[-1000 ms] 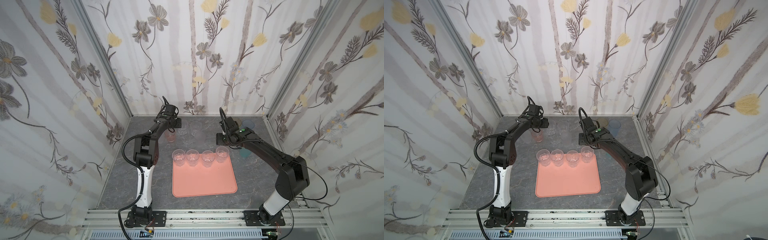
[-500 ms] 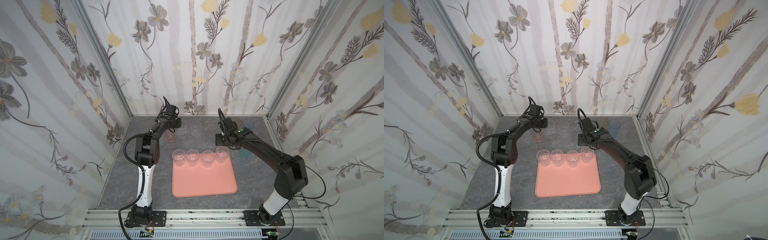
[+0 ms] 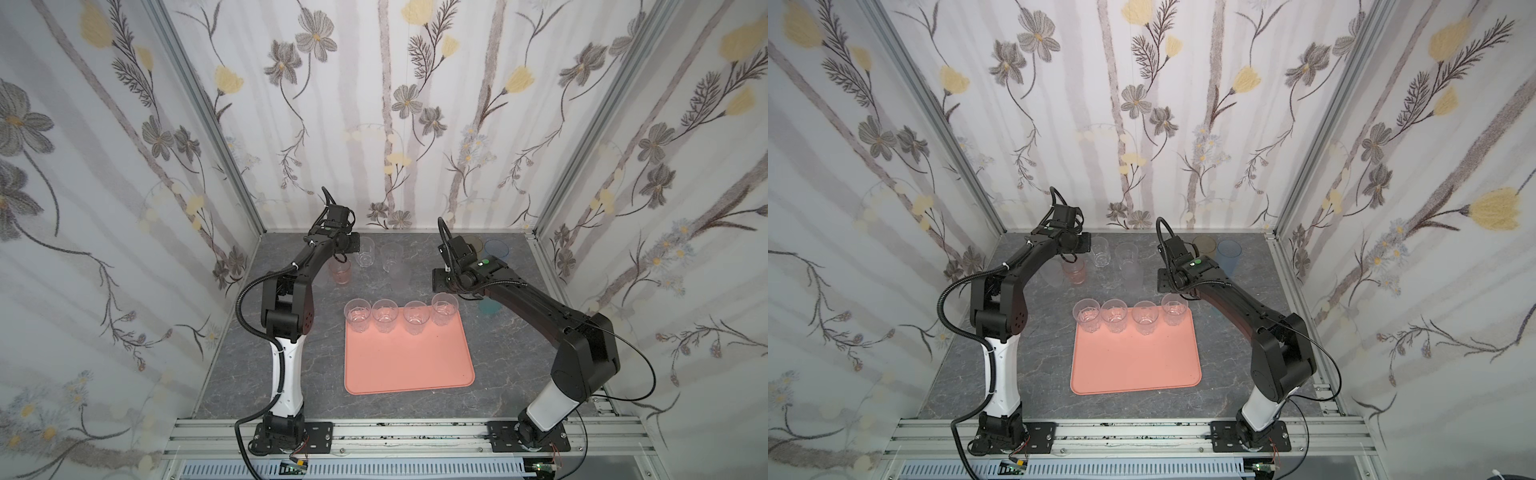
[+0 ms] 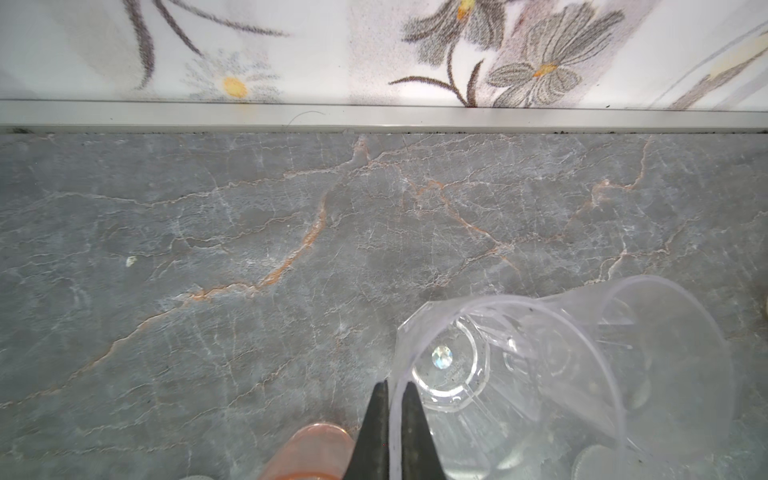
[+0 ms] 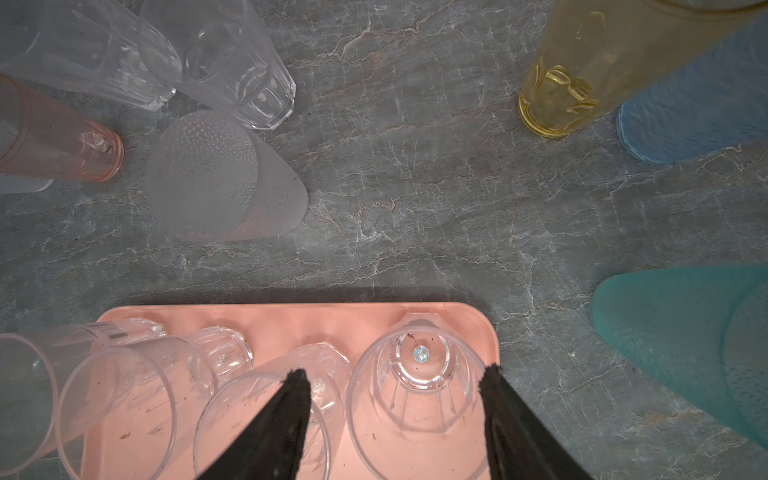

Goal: Place the glasses into the tray
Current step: 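Grasp a clear glass with the left gripper and lift it, then carry the clear glass with the left gripper to the tray's near corner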

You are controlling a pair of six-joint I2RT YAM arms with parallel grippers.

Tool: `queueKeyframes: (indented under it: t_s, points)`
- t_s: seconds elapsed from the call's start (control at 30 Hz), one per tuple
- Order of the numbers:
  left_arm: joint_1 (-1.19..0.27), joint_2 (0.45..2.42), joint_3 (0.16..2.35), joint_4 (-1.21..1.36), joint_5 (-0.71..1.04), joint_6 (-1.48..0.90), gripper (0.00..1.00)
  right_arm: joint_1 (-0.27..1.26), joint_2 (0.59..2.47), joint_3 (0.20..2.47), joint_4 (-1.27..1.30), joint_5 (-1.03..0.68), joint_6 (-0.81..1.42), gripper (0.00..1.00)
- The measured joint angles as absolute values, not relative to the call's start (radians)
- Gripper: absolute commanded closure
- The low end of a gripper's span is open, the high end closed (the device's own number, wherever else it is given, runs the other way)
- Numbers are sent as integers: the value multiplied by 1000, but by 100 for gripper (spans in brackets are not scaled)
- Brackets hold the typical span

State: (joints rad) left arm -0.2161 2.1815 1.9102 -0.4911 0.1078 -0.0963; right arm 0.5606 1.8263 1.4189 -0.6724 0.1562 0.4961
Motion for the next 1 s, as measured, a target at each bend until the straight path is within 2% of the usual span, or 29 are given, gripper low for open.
queueKeyframes:
  t_s: [0.47,1.0]
  points:
    - [-222,1903,1748,-497,88,-86,100,561,1793,1392,-661,156,496,35]
    - [-263,1293,1253,-565,109,-150,100,565,1793,1403,-575,103,507,35]
